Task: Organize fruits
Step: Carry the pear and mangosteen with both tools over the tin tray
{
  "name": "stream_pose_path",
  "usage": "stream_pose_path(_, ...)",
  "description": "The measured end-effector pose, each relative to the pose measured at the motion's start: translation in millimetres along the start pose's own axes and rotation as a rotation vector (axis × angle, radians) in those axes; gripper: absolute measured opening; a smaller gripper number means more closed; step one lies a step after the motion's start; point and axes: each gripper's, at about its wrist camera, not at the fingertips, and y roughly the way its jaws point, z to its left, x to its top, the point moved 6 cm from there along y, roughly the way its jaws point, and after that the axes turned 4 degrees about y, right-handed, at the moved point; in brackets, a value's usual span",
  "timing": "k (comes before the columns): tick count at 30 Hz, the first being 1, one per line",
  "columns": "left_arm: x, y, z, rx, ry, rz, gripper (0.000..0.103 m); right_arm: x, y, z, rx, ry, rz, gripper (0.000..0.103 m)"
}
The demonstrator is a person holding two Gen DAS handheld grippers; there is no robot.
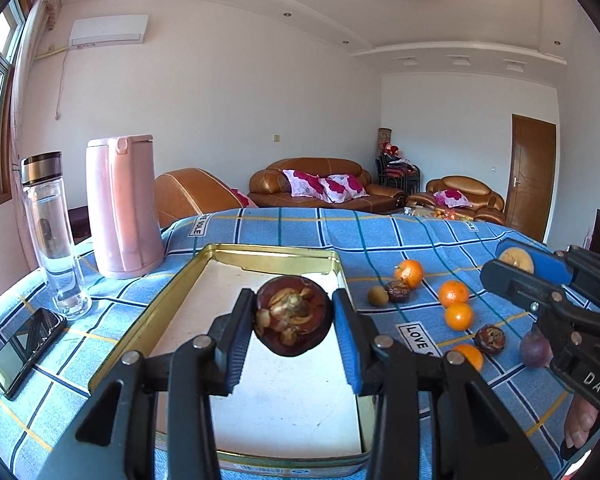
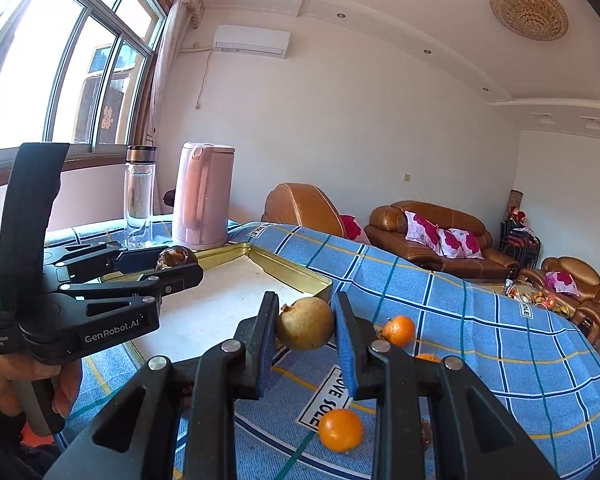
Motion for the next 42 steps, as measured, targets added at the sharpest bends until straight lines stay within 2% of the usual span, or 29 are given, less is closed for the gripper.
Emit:
stream_pose_path(23, -9, 22, 43, 0.108, 0.009, 0.086, 0.041, 13, 51, 34, 0.098, -0.039, 0.066, 0.029)
stream_pose_path(42, -11, 47, 68, 0.145, 0.041, 0.180, 0.041, 2, 95, 56, 0.156, -0.028, 0.154, 0.029)
